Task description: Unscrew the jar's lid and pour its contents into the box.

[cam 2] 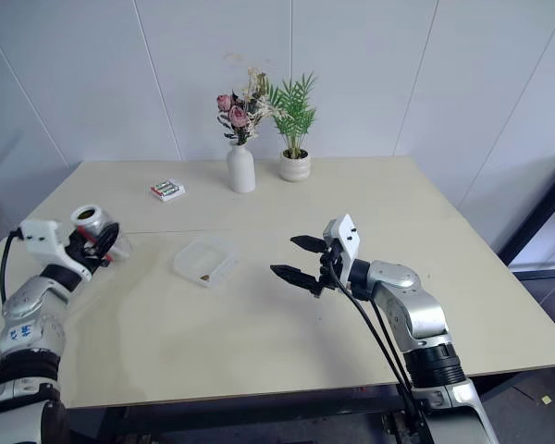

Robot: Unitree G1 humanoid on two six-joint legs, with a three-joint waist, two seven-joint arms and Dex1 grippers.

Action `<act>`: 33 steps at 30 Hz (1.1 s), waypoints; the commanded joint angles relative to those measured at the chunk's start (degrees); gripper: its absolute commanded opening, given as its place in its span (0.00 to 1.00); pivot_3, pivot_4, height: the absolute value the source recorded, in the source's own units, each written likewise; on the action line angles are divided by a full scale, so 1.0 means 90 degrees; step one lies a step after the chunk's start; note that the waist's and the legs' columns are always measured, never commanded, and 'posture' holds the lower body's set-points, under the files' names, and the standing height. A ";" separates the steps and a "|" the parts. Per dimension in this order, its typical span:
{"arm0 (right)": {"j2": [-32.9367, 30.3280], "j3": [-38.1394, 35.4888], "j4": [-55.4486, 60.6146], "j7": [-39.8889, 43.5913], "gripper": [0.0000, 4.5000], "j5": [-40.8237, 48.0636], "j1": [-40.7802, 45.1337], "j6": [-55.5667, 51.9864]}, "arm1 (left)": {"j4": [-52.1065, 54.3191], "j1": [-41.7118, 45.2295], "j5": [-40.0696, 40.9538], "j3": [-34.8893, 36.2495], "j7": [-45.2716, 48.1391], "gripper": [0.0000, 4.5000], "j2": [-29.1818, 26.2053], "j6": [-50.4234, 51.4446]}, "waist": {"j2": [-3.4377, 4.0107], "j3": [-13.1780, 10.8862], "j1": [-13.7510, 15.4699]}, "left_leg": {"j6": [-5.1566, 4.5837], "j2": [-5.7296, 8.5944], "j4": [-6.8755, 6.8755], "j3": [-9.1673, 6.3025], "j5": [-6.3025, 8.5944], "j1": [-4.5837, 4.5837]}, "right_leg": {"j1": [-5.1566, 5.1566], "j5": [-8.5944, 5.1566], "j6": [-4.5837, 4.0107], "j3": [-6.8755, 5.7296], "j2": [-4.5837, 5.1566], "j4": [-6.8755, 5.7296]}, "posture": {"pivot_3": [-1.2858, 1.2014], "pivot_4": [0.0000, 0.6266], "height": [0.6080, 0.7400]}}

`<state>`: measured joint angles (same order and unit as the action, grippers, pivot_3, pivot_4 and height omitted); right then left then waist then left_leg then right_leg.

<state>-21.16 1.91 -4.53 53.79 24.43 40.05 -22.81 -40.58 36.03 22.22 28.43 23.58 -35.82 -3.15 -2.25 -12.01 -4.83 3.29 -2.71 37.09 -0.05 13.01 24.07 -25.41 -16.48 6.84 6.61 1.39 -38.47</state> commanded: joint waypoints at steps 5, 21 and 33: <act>0.0014 0.0031 0.0164 0.0078 0.99 0.0047 0.0270 0.0076 | -0.0592 0.0116 -0.0069 0.0102 -0.0248 0.47 -0.0137 0.0049 | -0.0001 0.0001 0.0013 | -0.0006 0.0000 -0.0002 -0.0006 -0.0028 -0.0006 | 0.0019 0.0033 -0.0002 -0.0005 -0.0006 0.0032 | 0.52 0.24 1.00; 0.0055 0.0035 0.0099 0.0057 1.00 0.0018 0.0327 0.0125 | -0.2035 0.0719 -0.0614 -0.0330 -0.0344 0.76 -0.0385 -0.0276 | -0.0009 0.0005 0.0003 | -0.0010 -0.0001 -0.0104 0.0009 -0.0039 -0.0096 | 0.0105 0.0056 0.0004 0.0000 -0.0005 0.0119 | 0.52 0.24 1.00; 0.0047 0.0064 0.0116 0.0143 1.00 0.0040 0.0246 0.0126 | -0.0723 -0.0128 -0.0333 -0.0083 -0.0281 0.99 -0.0346 -0.0185 | -0.0009 0.0006 0.0014 | 0.0002 -0.0008 -0.0134 0.0017 -0.0030 -0.0080 | 0.0098 0.0055 0.0004 -0.0001 -0.0001 0.0170 | 0.52 0.24 1.00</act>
<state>-20.76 2.94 -4.77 54.44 24.04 41.75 -22.53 -51.03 35.48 18.03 26.60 21.07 -38.42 -4.53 -2.33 -11.96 -4.70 3.30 -2.78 35.88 0.10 12.74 23.35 -24.52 -15.99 6.87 6.60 1.38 -36.93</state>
